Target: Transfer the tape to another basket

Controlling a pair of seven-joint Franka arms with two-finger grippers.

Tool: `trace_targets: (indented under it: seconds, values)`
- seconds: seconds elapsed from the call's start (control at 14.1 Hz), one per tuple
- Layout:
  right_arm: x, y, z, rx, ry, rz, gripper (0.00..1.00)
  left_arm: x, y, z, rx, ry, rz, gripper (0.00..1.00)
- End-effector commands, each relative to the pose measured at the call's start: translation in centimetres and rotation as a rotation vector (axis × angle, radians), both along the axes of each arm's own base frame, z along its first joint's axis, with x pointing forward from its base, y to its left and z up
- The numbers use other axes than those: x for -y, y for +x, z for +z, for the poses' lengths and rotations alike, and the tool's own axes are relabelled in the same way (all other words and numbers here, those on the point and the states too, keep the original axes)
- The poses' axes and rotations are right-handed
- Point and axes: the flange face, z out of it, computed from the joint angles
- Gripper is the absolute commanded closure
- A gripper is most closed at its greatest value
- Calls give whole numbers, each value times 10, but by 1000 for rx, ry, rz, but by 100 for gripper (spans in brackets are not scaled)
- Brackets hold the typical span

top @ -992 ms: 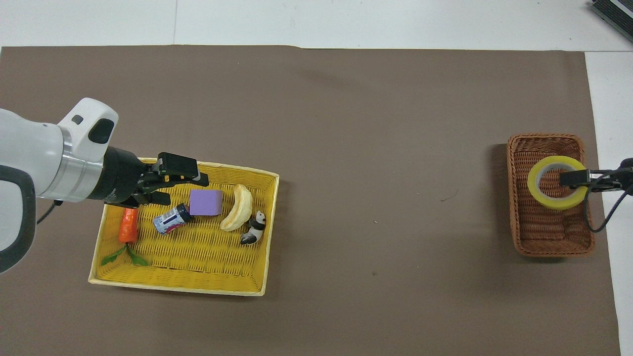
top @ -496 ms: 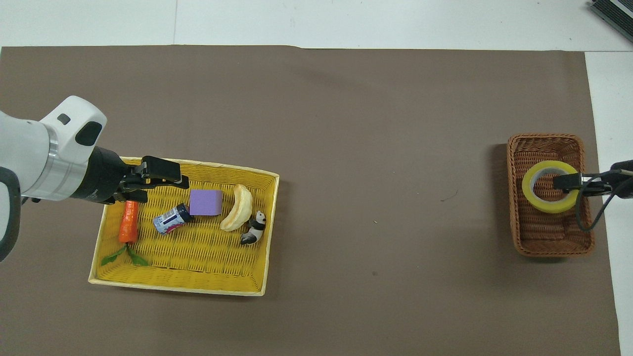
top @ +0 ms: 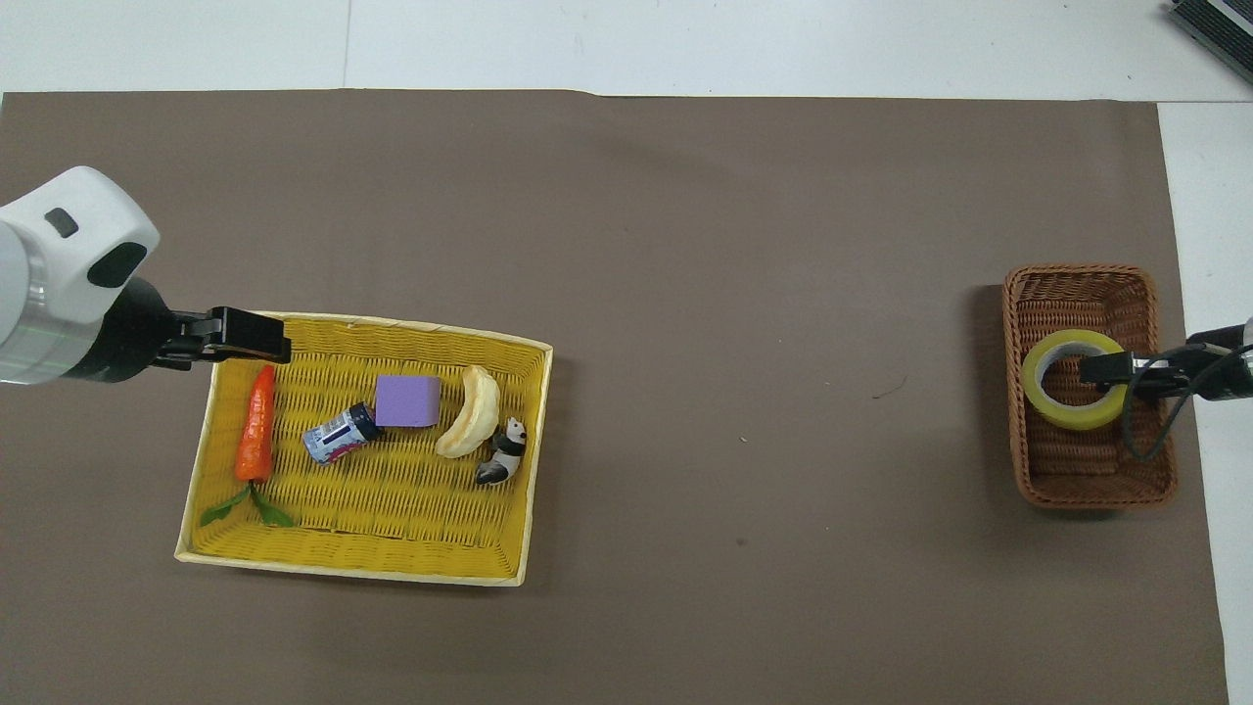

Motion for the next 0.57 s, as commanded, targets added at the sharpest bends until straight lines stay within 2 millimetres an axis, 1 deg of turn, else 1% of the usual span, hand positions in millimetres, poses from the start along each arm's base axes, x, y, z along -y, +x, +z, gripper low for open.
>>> trace_targets:
  seconds: [0.0, 0.14, 0.21, 0.28, 0.35, 0.42, 0.5]
  values:
    - [4, 2, 17, 28, 43, 2, 0, -21, -4, 11, -13, 27, -4, 0]
    - [-1, 11, 41, 62, 0, 28, 0, -40, -3, 17, -1, 54, -33, 0]
    - [-5, 17, 55, 79, -42, 61, 0, -50, -4, 20, -3, 53, -31, 0]
    - [-10, 23, 71, 82, -122, 124, 0, -55, -5, 23, 3, 52, -37, 0]
    - [-21, 30, 88, 80, -201, 204, 0, -60, -5, 24, 2, 51, -35, 0]
    - [-34, 33, 103, 90, -239, 242, 0, -65, -6, 25, -5, 63, -32, 0]
    - [-38, 32, 114, 104, -249, 248, 0, -66, -6, 36, 13, 89, -40, 0]
